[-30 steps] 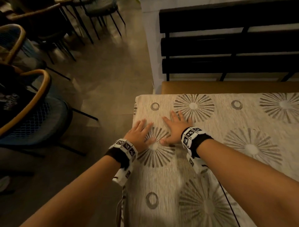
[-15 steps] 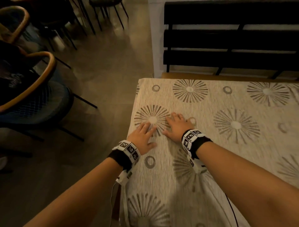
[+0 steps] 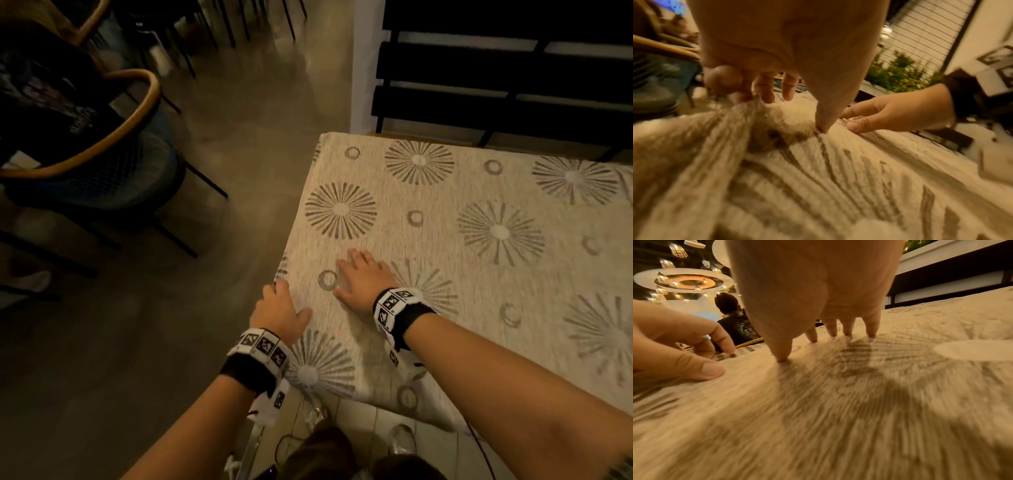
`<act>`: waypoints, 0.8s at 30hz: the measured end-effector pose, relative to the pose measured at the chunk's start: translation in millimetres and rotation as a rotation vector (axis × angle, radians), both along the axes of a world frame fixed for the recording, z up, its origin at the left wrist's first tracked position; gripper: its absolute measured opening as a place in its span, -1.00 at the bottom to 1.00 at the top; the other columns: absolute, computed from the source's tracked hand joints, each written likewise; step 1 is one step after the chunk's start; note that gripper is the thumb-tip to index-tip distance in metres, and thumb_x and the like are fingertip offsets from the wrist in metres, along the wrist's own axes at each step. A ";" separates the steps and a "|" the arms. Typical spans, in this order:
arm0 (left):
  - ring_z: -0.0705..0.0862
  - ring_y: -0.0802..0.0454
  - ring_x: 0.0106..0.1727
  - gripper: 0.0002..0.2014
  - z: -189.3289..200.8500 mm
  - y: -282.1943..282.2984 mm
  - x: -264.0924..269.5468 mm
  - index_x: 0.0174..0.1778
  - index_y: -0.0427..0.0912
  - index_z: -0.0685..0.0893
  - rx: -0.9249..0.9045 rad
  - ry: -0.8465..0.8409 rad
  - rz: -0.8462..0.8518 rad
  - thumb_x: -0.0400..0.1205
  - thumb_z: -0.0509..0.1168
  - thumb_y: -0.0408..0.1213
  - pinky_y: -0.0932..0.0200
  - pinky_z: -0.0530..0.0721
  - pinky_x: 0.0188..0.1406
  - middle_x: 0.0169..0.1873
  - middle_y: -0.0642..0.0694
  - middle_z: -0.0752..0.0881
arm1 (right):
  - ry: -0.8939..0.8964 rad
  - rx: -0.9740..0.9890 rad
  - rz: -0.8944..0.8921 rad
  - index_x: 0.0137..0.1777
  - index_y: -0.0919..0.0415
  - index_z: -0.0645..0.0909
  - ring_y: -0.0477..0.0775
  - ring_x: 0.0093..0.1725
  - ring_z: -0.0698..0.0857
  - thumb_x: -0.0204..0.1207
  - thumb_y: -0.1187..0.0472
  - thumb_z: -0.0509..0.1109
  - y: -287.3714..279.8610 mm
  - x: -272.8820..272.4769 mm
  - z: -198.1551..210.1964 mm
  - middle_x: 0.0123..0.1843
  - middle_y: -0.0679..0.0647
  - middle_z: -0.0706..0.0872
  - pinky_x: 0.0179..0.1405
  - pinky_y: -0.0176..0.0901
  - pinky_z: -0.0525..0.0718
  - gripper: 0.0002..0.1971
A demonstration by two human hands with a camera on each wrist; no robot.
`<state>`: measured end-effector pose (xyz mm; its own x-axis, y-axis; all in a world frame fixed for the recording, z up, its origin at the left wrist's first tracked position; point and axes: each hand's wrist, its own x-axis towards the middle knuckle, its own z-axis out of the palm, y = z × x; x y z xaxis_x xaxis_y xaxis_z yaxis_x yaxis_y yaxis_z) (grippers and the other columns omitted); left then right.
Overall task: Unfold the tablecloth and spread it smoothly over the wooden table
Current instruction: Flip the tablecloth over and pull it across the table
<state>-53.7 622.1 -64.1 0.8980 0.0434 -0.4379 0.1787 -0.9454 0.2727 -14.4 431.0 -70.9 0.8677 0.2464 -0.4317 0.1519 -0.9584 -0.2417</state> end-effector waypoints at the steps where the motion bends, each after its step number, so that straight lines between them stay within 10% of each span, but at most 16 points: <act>1: 0.59 -0.27 0.21 -0.37 1.1 -1.3 -3.8 0.46 -0.12 0.30 -0.042 0.023 0.042 0.55 0.35 0.05 -0.12 0.60 0.14 0.32 -0.19 0.41 | -0.023 0.011 0.022 0.65 0.06 0.09 0.26 0.70 -0.04 0.61 -0.16 0.15 2.6 -3.7 0.4 0.73 0.16 -0.05 0.61 0.31 0.09 -0.33; 11: 0.58 -0.12 -0.25 -0.58 8.4 10.1 -26.7 0.17 0.00 0.43 -0.033 0.193 0.067 0.47 0.35 -0.44 0.07 0.60 -0.23 0.14 -0.13 0.23 | 0.064 0.007 0.170 0.64 -0.12 0.09 0.23 0.70 -0.08 0.63 -0.13 0.15 23.6 -21.7 -0.9 0.74 0.05 -0.10 0.58 0.46 0.03 -0.40; 24: 0.64 -0.16 -0.10 -0.71 1.3 77.5 -50.6 -0.28 0.02 0.53 -0.050 0.067 0.168 0.42 0.21 -0.55 0.17 0.50 -0.19 -0.16 -0.09 0.65 | 0.161 -0.016 0.147 0.65 -0.17 0.02 0.29 0.69 -0.12 0.64 0.05 0.28 33.1 -15.6 5.2 0.72 0.05 -0.11 0.47 0.61 0.11 -0.33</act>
<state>-104.3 699.6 -62.8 0.8486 0.1666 -0.5021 0.3521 -0.8863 0.3010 -30.0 464.1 -65.8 0.7426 0.3574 -0.5664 0.2514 -0.9326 -0.2589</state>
